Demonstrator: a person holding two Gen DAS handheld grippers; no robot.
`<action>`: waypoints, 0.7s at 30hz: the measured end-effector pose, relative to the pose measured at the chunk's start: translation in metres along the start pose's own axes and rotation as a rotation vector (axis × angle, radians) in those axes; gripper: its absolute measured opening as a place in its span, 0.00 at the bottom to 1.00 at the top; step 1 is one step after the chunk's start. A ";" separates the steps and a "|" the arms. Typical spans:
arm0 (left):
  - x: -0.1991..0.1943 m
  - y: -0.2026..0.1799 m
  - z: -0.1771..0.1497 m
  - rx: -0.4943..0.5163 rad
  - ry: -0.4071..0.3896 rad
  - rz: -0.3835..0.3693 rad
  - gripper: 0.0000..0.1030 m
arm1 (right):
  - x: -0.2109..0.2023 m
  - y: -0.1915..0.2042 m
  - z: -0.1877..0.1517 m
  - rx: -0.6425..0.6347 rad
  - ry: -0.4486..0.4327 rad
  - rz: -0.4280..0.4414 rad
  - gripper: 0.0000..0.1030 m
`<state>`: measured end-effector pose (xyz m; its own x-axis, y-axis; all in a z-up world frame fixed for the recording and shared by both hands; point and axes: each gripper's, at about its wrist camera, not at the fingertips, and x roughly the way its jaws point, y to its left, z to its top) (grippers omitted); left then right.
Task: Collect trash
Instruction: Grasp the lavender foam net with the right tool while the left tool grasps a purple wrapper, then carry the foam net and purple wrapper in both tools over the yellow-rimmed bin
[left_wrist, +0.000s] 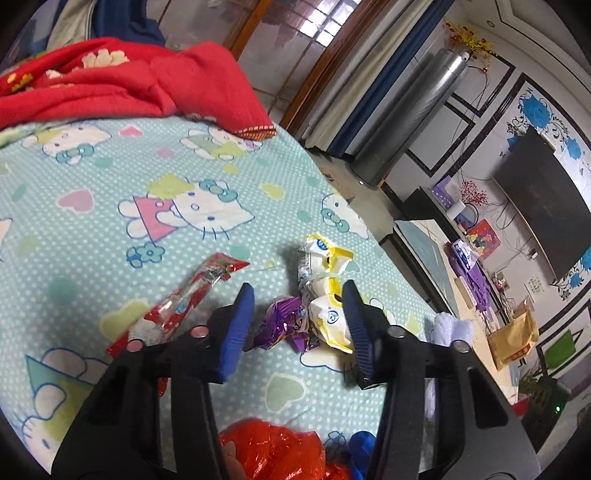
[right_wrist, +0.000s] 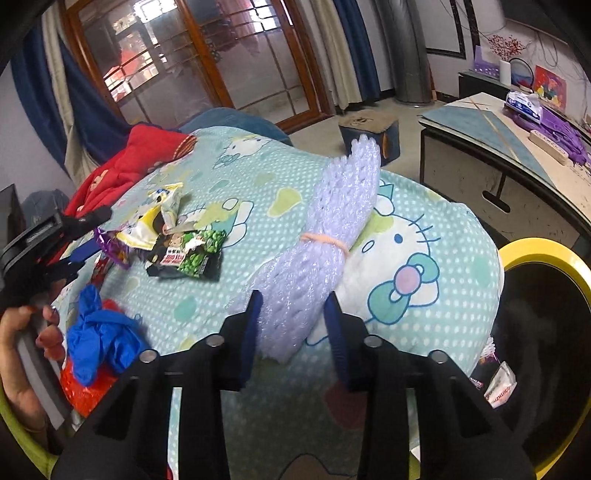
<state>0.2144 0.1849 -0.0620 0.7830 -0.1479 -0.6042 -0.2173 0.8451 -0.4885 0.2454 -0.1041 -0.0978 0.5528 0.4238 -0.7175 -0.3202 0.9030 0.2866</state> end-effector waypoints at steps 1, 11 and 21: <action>0.001 0.001 -0.001 -0.004 0.004 -0.003 0.33 | -0.001 0.000 -0.001 -0.001 0.000 0.002 0.30; -0.010 0.004 -0.015 -0.019 0.011 -0.037 0.14 | -0.010 -0.002 -0.007 -0.011 0.006 0.013 0.21; -0.044 -0.007 -0.027 0.012 -0.045 -0.039 0.12 | -0.018 0.007 -0.012 -0.059 0.016 0.037 0.14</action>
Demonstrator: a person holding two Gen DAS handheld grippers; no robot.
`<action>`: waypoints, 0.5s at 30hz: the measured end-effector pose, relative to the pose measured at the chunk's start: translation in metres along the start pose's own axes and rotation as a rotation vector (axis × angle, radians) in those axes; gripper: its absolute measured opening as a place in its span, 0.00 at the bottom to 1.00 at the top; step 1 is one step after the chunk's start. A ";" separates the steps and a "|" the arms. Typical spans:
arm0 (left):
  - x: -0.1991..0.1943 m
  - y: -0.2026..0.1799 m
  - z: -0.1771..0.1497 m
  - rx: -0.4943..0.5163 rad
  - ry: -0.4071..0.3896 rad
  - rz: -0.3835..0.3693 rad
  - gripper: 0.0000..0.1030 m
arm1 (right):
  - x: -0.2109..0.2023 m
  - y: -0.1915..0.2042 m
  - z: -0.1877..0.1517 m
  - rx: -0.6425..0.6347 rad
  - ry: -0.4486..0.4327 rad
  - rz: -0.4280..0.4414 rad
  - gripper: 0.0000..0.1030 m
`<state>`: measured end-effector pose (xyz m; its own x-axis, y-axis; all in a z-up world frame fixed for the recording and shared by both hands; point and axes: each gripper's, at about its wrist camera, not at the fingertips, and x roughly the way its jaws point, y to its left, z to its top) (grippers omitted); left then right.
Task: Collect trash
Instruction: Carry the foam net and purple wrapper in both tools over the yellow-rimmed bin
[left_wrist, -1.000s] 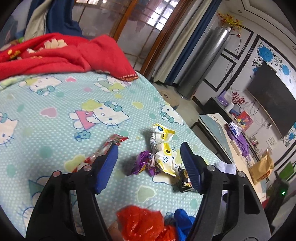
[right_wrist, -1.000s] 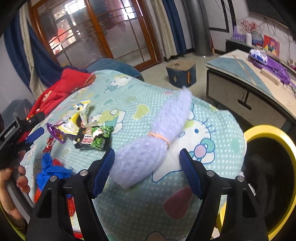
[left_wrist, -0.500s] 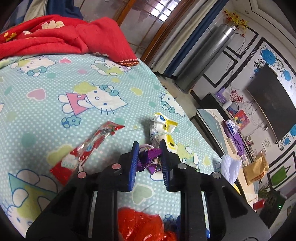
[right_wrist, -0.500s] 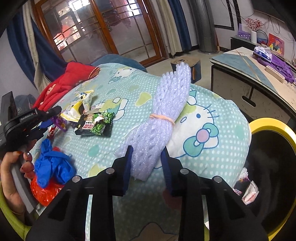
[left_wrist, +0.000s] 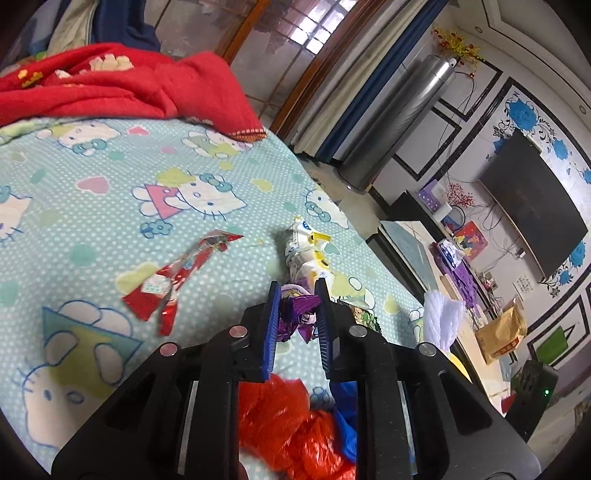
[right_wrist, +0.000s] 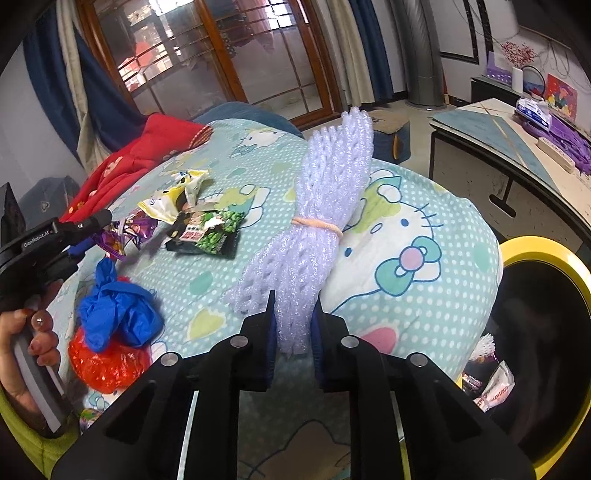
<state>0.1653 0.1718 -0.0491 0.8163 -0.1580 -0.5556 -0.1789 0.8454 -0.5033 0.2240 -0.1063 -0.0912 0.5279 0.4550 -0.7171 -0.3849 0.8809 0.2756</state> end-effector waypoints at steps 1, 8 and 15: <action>-0.003 -0.001 0.000 0.001 -0.007 0.000 0.12 | -0.001 0.002 0.000 -0.007 0.001 0.004 0.14; -0.031 -0.007 0.004 0.040 -0.072 0.017 0.12 | -0.010 0.014 0.002 -0.050 -0.006 0.031 0.14; -0.053 -0.019 0.007 0.068 -0.108 -0.002 0.12 | -0.022 0.025 0.007 -0.092 -0.028 0.057 0.14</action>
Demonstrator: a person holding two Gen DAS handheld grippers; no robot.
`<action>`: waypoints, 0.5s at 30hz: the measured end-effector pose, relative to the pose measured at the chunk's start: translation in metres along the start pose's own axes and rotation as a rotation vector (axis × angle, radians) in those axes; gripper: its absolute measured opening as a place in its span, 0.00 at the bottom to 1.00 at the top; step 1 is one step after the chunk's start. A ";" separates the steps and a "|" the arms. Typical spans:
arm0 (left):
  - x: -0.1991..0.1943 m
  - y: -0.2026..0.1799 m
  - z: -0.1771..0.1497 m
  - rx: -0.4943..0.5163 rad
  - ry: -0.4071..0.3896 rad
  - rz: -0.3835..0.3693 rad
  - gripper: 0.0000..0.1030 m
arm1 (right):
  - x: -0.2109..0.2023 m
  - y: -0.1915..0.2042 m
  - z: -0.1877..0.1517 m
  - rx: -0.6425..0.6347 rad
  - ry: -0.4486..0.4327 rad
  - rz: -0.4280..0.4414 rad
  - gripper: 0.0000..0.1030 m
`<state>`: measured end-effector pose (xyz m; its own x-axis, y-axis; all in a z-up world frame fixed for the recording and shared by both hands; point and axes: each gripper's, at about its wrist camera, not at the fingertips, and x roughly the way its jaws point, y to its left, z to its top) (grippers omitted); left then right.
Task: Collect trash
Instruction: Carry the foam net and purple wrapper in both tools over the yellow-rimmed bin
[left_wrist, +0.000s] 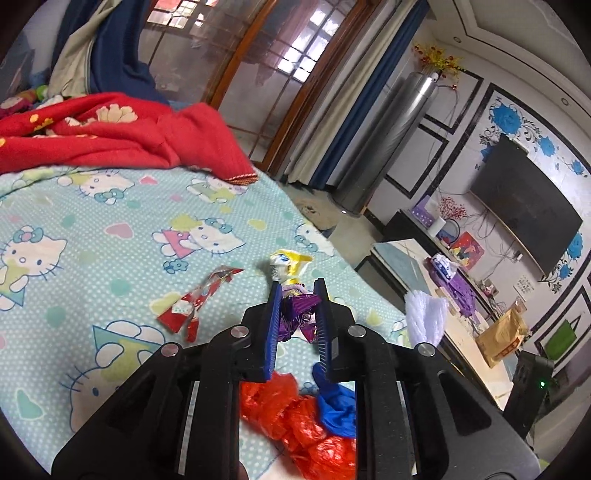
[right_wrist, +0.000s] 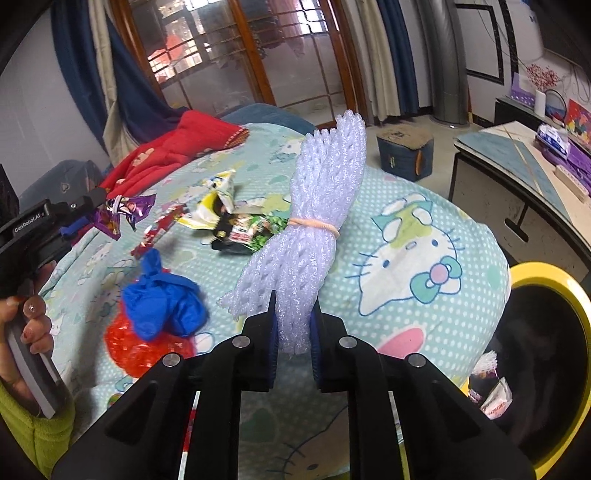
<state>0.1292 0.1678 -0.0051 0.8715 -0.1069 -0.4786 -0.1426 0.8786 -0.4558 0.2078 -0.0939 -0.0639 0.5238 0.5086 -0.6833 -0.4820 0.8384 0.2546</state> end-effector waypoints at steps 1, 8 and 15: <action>-0.002 -0.003 0.000 0.006 -0.002 -0.008 0.12 | -0.003 0.001 0.001 -0.005 -0.005 0.002 0.14; -0.013 -0.029 0.000 0.046 -0.013 -0.063 0.11 | -0.020 0.006 0.003 -0.034 -0.033 0.006 0.13; -0.016 -0.052 -0.006 0.086 -0.009 -0.106 0.11 | -0.037 0.002 0.001 -0.049 -0.051 -0.011 0.13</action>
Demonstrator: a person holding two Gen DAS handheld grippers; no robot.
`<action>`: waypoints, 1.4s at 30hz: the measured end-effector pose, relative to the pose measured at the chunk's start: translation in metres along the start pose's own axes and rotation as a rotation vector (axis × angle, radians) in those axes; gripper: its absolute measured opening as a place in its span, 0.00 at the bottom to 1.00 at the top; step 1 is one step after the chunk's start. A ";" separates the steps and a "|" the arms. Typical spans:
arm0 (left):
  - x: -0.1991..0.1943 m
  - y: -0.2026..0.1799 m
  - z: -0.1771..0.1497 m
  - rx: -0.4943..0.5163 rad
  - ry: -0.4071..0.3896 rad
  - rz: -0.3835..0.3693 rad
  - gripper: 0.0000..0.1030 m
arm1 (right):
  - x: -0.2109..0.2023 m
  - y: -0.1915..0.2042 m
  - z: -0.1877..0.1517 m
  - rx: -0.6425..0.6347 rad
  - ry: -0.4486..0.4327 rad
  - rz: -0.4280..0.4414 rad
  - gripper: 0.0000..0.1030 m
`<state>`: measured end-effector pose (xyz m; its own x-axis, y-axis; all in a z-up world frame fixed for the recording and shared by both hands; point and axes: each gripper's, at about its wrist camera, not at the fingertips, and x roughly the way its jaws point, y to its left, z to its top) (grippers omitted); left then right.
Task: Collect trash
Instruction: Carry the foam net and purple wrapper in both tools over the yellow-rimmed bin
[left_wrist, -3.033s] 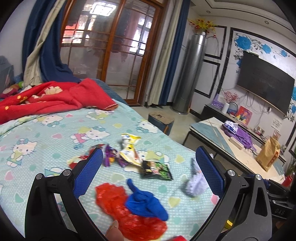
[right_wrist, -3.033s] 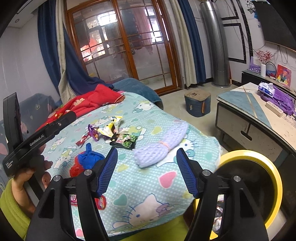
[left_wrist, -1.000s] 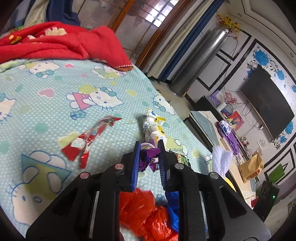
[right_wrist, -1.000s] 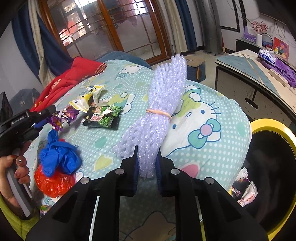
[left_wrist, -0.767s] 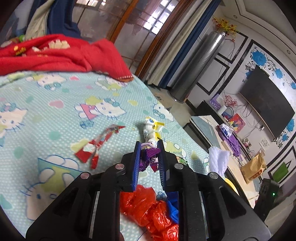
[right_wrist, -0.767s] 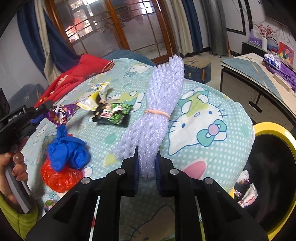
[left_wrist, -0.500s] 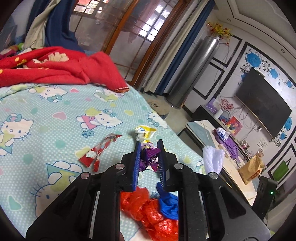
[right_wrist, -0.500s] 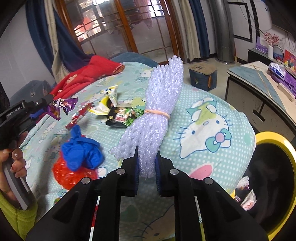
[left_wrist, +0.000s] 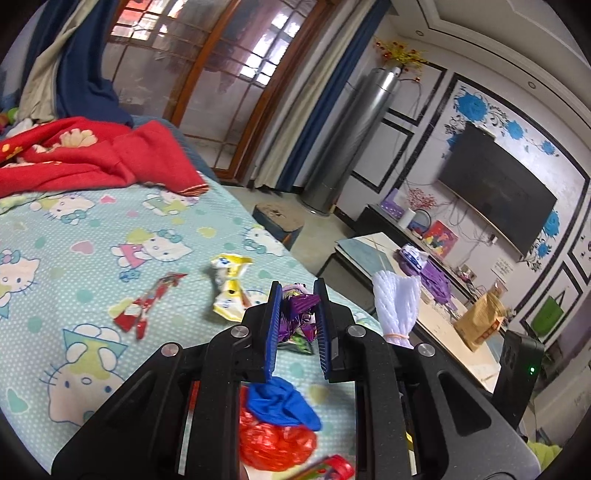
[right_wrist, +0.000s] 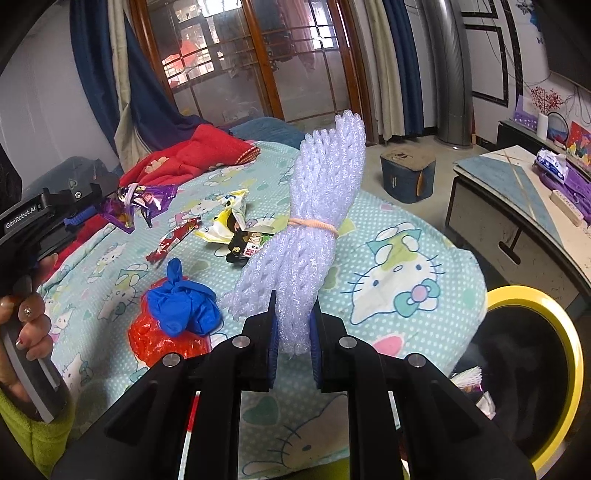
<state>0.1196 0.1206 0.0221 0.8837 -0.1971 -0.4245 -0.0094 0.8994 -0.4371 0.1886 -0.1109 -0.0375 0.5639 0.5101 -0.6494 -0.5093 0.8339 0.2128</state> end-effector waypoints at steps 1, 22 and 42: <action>0.000 -0.004 -0.001 0.007 0.001 -0.006 0.11 | -0.003 -0.001 -0.001 -0.002 -0.004 -0.004 0.13; 0.010 -0.061 -0.026 0.123 0.050 -0.088 0.11 | -0.049 -0.046 -0.012 0.044 -0.050 -0.084 0.14; 0.028 -0.116 -0.054 0.229 0.103 -0.168 0.11 | -0.080 -0.097 -0.031 0.143 -0.088 -0.178 0.14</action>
<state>0.1204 -0.0101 0.0179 0.8120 -0.3782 -0.4446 0.2485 0.9132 -0.3229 0.1730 -0.2390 -0.0289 0.6943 0.3633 -0.6213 -0.3030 0.9306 0.2056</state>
